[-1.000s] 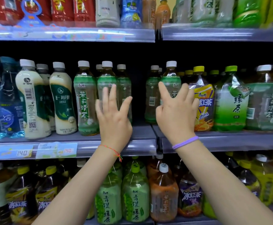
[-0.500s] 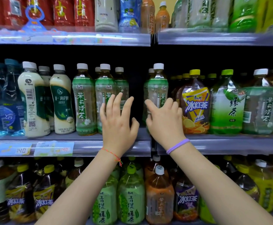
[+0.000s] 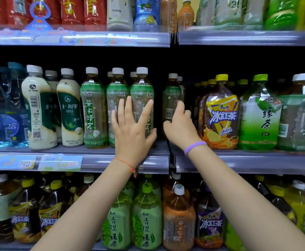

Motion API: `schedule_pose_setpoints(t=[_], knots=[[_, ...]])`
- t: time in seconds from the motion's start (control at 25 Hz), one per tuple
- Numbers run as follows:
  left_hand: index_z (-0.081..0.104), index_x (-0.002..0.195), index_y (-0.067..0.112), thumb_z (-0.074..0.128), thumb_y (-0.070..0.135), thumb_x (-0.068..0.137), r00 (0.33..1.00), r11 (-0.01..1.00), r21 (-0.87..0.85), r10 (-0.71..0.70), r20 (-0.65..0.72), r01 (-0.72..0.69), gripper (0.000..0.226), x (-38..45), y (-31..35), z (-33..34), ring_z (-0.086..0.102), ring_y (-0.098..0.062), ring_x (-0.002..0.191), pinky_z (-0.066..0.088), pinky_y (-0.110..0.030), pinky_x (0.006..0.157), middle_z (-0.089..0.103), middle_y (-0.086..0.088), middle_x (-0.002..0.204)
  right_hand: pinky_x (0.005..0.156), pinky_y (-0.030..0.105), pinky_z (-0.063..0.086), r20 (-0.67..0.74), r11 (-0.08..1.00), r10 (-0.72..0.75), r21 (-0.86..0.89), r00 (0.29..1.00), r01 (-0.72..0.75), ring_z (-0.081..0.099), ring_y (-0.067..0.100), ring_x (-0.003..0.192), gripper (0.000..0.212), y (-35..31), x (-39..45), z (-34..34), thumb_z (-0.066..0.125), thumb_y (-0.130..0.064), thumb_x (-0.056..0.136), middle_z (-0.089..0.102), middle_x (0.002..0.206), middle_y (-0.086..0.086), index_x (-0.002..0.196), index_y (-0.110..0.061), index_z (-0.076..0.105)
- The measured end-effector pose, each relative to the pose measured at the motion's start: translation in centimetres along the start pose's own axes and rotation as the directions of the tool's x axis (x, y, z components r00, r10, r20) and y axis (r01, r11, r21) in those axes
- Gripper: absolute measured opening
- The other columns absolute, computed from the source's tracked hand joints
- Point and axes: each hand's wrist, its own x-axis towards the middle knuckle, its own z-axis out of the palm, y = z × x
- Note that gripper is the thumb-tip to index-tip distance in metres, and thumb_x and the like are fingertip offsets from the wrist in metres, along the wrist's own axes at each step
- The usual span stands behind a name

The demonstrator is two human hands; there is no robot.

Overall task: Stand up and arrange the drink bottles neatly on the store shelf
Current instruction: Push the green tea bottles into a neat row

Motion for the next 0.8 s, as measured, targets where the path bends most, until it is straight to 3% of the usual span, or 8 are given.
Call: schedule_pose_setpoints(t=[0.12,0.2,0.32,0.4,0.48,0.52,0.64,0.8], knots=[[0.032,0.153,0.032,0.060,0.042,0.087,1.000,1.000,0.007,-0.014,-0.012,0.014,0.073,0.8,0.2,0.4,0.018,-0.043,0.147,0.018,-0.060,0.115,0.023,-0.026,0.158,0.100,0.037,0.044,0.152,0.955,0.259,0.109,0.954,-0.276,0.049,0.035,0.127,0.071,0.2,3.3,0.3,0.051,-0.017,0.093,0.043,0.144,0.020,0.151,-0.003,0.012],[0.033,0.153,0.032,0.060,0.040,0.087,0.999,1.000,0.004,-0.017,-0.030,0.017,0.071,1.0,0.1,0.6,0.018,-0.042,0.148,0.017,-0.060,0.116,0.022,-0.025,0.159,0.092,0.033,0.047,0.205,0.953,0.271,0.084,0.940,-0.293,0.054,0.033,0.121,0.064,0.0,4.1,0.7,0.049,-0.012,0.094,0.051,0.137,0.019,0.150,-0.001,0.018],[0.034,0.152,0.031,0.060,0.038,0.088,0.999,1.000,-0.008,-0.015,-0.047,0.015,0.069,0.8,0.2,0.8,0.018,-0.041,0.148,0.017,-0.060,0.116,0.022,-0.024,0.159,0.100,0.036,0.047,0.278,0.985,0.168,-0.013,0.946,-0.171,0.053,0.034,0.124,0.054,0.3,4.3,1.3,0.045,-0.007,0.094,0.051,0.139,0.018,0.147,-0.005,0.034],[0.034,0.152,0.031,0.059,0.038,0.088,0.999,1.000,-0.005,-0.020,-0.046,0.020,0.069,0.7,0.2,0.6,0.018,-0.041,0.148,0.016,-0.060,0.116,0.022,-0.023,0.159,0.104,0.037,0.043,0.150,0.986,0.155,-0.082,0.976,-0.144,0.047,0.036,0.129,0.052,0.4,5.2,1.4,0.048,-0.007,0.092,0.045,0.142,0.020,0.144,-0.004,0.038],[0.034,0.152,0.032,0.058,0.038,0.089,0.999,1.000,0.003,-0.025,-0.041,0.025,0.068,0.7,0.3,0.5,0.018,-0.040,0.148,0.016,-0.060,0.117,0.022,-0.023,0.160,0.107,0.038,0.037,-0.093,0.958,0.276,-0.051,0.957,-0.282,0.037,0.037,0.136,0.067,0.4,7.5,1.6,0.057,-0.009,0.091,0.033,0.147,0.022,0.149,-0.002,0.023],[0.034,0.152,0.032,0.057,0.038,0.089,0.999,1.000,-0.001,-0.024,-0.041,0.024,0.068,0.7,0.2,0.5,0.019,-0.040,0.148,0.016,-0.059,0.117,0.022,-0.023,0.160,0.109,0.037,0.035,-0.127,0.933,0.357,0.006,0.925,-0.359,0.035,0.036,0.138,0.076,0.5,9.0,1.8,0.061,-0.012,0.091,0.030,0.149,0.022,0.151,0.000,0.015],[0.036,0.152,0.031,0.058,0.038,0.089,0.998,0.999,-0.027,-0.030,-0.059,0.029,0.067,0.7,0.2,0.6,0.022,-0.040,0.147,0.018,-0.059,0.117,0.026,-0.023,0.158,0.109,0.038,0.039,-0.071,0.861,0.500,0.144,0.863,-0.487,0.043,0.033,0.136,0.078,0.8,12.5,3.3,0.065,-0.019,0.093,0.038,0.149,0.020,0.149,0.003,0.016],[0.037,0.151,0.031,0.058,0.038,0.088,0.997,0.999,-0.040,-0.037,-0.068,0.035,0.068,0.7,0.2,0.6,0.024,-0.039,0.147,0.019,-0.058,0.117,0.031,-0.022,0.156,0.104,0.036,0.042,-0.019,0.861,0.484,0.190,0.875,-0.472,0.048,0.032,0.132,0.079,1.7,13.3,3.3,0.073,-0.022,0.089,0.045,0.146,0.018,0.145,0.003,0.025]])
